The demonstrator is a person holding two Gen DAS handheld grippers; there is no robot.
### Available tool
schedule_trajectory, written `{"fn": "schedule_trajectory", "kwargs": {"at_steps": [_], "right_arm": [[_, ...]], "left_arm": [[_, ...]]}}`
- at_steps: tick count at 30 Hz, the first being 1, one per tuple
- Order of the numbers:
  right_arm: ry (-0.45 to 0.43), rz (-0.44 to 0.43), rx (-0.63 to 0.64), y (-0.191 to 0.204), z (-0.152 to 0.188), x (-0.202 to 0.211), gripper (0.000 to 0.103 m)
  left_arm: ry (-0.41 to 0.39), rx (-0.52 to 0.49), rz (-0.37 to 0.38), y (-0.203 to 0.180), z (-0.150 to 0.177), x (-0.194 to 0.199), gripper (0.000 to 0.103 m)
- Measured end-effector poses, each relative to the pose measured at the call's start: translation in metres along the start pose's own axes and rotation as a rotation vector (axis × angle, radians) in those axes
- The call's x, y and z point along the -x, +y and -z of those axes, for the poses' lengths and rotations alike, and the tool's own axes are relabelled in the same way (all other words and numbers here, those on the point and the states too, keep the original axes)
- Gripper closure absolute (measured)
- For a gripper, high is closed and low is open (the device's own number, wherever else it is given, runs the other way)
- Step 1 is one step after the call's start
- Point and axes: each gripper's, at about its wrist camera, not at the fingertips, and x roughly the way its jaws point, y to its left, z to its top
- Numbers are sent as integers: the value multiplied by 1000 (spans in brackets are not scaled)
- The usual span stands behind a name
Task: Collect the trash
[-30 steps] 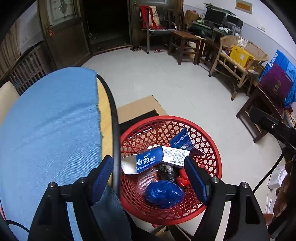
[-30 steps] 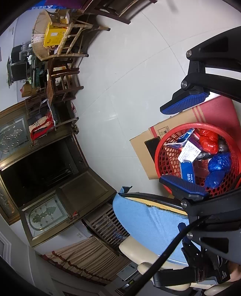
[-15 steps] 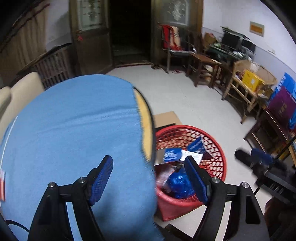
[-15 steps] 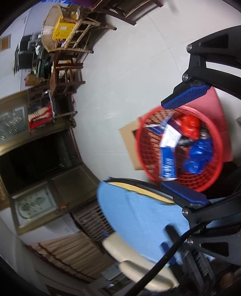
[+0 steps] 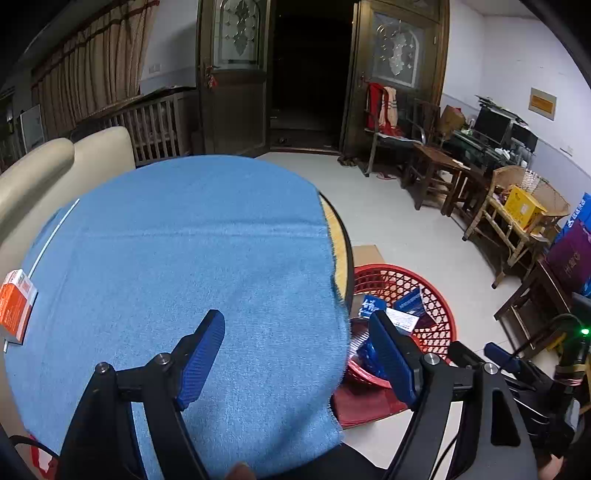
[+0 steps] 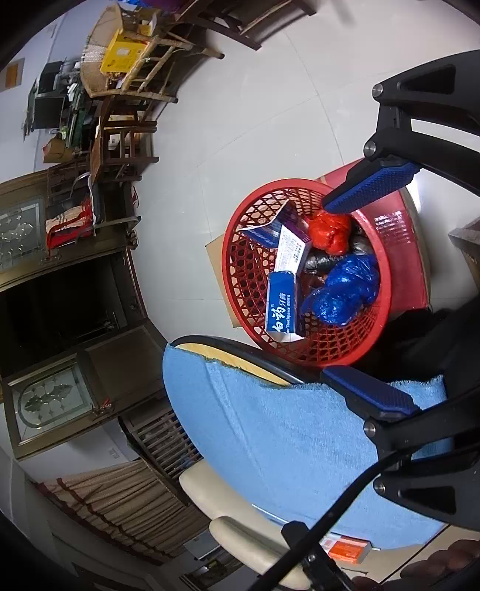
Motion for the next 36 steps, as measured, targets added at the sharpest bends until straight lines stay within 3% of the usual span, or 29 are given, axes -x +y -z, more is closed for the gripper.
{"fn": "schedule_trajectory", "kwargs": {"at_steps": [4,11,36], "right_arm": [[-9,15,-15,2,-1,2,17],[-17,49,3,5,1,2,7],[-30,86,45,7,1,3,7]], "left_arm": [[-27,-11,3,-2,3,6,11],[-15,-1,22,-3,8,-2,11],[-9,-52,20,-20,16,-3,9]]}}
